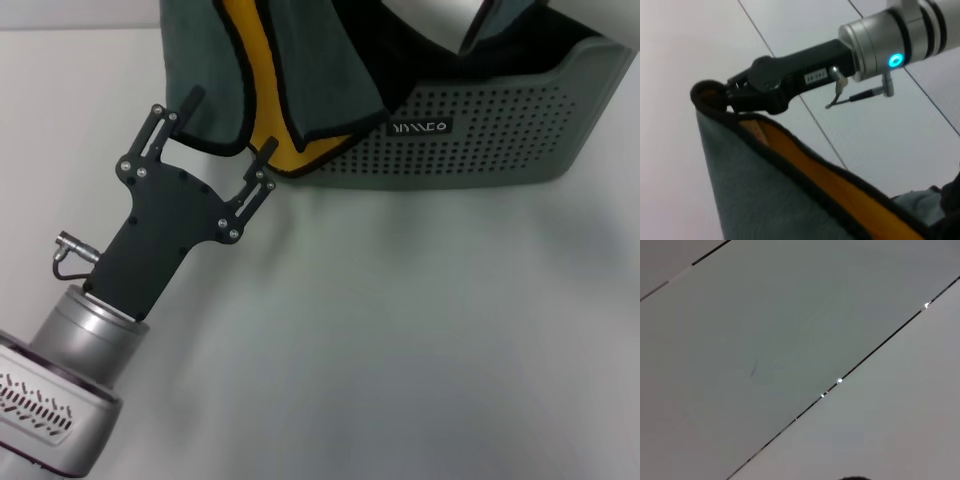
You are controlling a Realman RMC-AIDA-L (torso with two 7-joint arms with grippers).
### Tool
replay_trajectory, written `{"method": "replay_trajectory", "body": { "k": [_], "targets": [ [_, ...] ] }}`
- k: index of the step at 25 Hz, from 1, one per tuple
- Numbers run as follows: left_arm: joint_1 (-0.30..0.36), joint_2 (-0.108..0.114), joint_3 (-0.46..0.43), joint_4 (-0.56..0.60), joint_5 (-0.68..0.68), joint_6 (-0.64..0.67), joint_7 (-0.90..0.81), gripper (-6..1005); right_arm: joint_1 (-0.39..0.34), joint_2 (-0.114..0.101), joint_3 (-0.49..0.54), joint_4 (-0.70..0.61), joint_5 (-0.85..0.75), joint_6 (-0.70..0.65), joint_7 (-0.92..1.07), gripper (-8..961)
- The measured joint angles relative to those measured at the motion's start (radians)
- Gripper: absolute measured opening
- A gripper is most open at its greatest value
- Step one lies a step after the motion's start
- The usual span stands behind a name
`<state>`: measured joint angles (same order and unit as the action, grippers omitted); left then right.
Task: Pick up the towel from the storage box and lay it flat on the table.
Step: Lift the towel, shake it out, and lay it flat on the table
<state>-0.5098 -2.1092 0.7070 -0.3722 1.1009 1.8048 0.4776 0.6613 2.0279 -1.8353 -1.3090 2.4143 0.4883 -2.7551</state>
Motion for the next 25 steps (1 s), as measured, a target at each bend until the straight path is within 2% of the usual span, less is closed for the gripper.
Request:
{"method": "replay_trajectory", "body": {
  "k": [14, 20, 25],
  "targets": [
    [0.01, 0.0, -0.037, -0.001, -0.003, -0.025, 0.003, 698, -0.008, 0.0, -0.001, -0.009, 0.0, 0.005, 0.0, 65],
    [0.012, 0.0, -0.035, -0.002, 0.003, -0.026, 0.004, 570, -0.009, 0.001, -0.001, -0.011, 0.0, 0.006, 0.0, 68],
    [0.02, 0.0, -0.028, -0.001, 0.007, -0.025, -0.005, 347, -0.014, 0.002, -0.001, -0.012, 0.0, 0.006, -0.001, 70]
  ]
}}
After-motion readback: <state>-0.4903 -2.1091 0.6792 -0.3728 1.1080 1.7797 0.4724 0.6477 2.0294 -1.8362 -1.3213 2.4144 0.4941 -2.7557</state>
